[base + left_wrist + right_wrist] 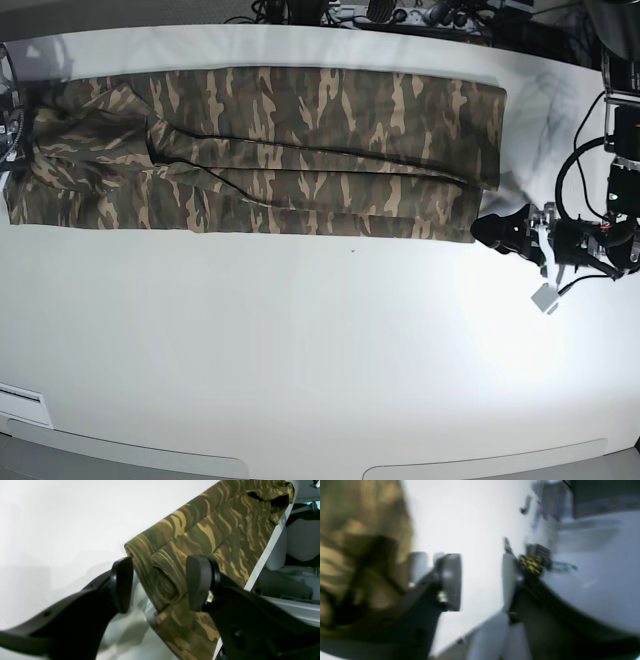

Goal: Fold the T-shirt properly

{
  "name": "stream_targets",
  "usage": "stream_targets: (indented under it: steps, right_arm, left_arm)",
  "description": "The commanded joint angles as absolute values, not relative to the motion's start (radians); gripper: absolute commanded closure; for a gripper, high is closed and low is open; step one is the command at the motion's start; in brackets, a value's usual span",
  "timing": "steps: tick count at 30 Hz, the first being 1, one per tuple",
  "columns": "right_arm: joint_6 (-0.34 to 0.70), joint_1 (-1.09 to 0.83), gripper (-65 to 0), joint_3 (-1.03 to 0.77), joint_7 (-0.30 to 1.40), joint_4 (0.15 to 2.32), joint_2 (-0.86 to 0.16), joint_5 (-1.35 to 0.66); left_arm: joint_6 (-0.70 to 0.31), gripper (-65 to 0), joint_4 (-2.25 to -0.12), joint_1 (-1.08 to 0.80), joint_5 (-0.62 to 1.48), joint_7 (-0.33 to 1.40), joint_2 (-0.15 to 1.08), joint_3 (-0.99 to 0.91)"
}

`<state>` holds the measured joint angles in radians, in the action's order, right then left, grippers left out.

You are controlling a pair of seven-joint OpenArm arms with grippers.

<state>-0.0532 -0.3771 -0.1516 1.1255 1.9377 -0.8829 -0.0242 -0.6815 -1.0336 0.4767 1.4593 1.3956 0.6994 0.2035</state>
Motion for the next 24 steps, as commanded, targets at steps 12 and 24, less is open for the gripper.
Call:
stream_targets:
  steps: [12, 24]
  right_arm:
    - [0.108, -0.366, 0.0, -0.165, 0.933, 2.106, -0.677, -0.366]
    - [0.272, -0.303, 0.0, -0.165, 0.890, 1.755, -0.593, -0.504]
  left_arm:
    - [-0.688, -35.6, -1.047, 0.505, 1.484, 1.396, 0.719, 0.194]
    - [-0.688, -35.6, -1.047, 0.569, 1.484, 1.396, 0.721, 0.194]
